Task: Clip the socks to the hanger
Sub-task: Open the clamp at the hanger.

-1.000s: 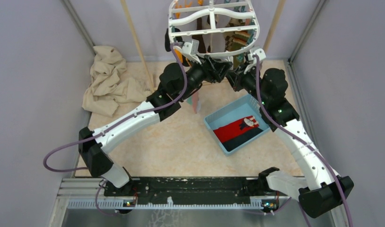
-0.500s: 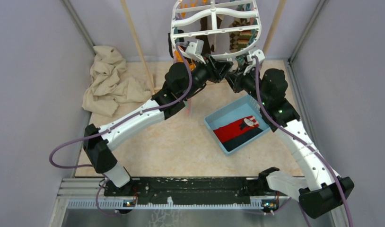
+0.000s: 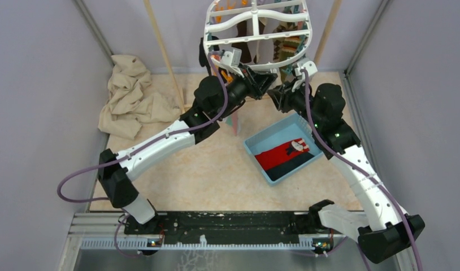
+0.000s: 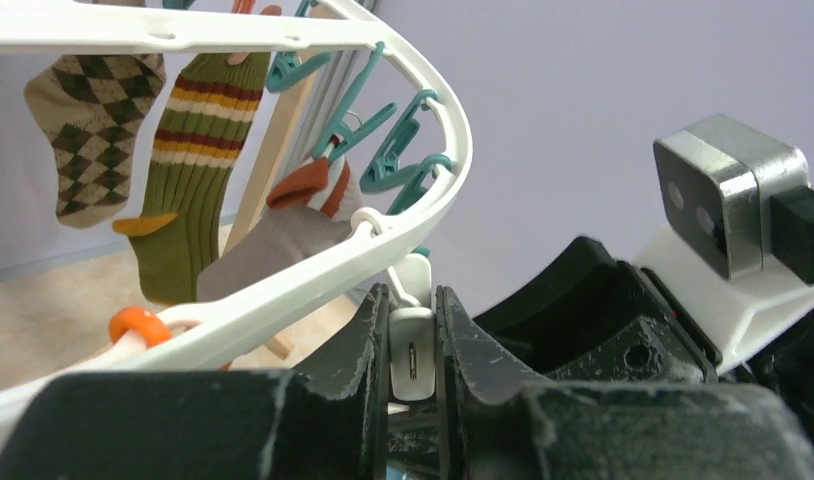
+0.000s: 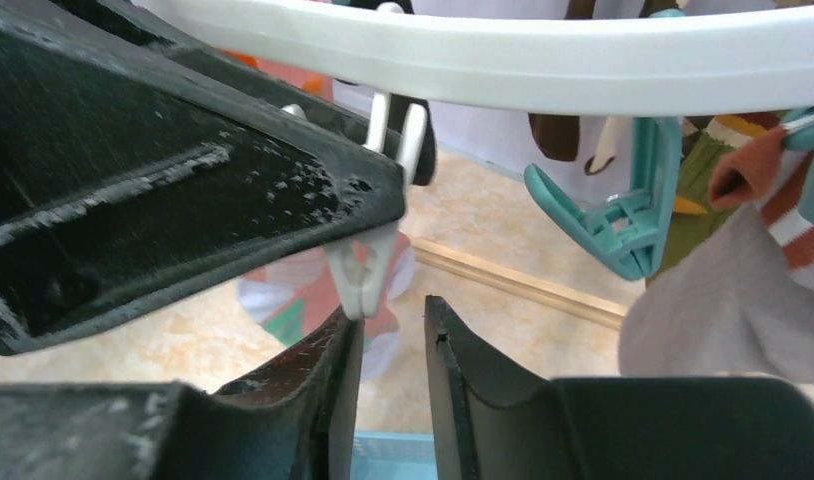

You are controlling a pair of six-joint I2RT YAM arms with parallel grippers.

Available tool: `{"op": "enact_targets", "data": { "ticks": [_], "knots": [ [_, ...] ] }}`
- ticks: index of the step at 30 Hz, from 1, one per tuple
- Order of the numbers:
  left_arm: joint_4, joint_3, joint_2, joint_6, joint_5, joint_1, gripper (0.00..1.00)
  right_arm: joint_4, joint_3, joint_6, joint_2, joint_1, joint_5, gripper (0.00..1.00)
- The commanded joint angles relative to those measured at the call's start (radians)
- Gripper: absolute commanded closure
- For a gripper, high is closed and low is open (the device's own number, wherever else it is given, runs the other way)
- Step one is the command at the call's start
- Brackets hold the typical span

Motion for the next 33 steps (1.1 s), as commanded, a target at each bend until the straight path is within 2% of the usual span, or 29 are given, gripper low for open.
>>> {"op": "enact_targets", "data": {
  "ticks": [1, 14, 24, 29, 33],
  "knots": [
    [0.13, -0.081, -0.076, 0.048, 0.061, -0.002, 1.0, -0.023, 0.038, -0.034, -0.033, 0.01, 0.025, 0.65],
    [0.083, -0.065, -0.071, 0.055, 0.113, -0.002, 1.0, -0.038, 0.073, -0.034, -0.028, 0.01, -0.043, 0.57],
    [0.094, -0.099, -0.083, 0.06, 0.133, -0.002, 1.0, -0.019, 0.097, -0.017, -0.027, 0.01, -0.076, 0.57],
    [0.097, -0.135, -0.105, 0.044, 0.138, -0.002, 1.0, -0.011, 0.114, -0.012, -0.013, 0.01, -0.066, 0.74],
    [0.096, -0.152, -0.122, 0.038, 0.145, -0.002, 1.0, 0.0, 0.112, -0.002, 0.0, 0.01, -0.064, 0.99]
  ]
}}
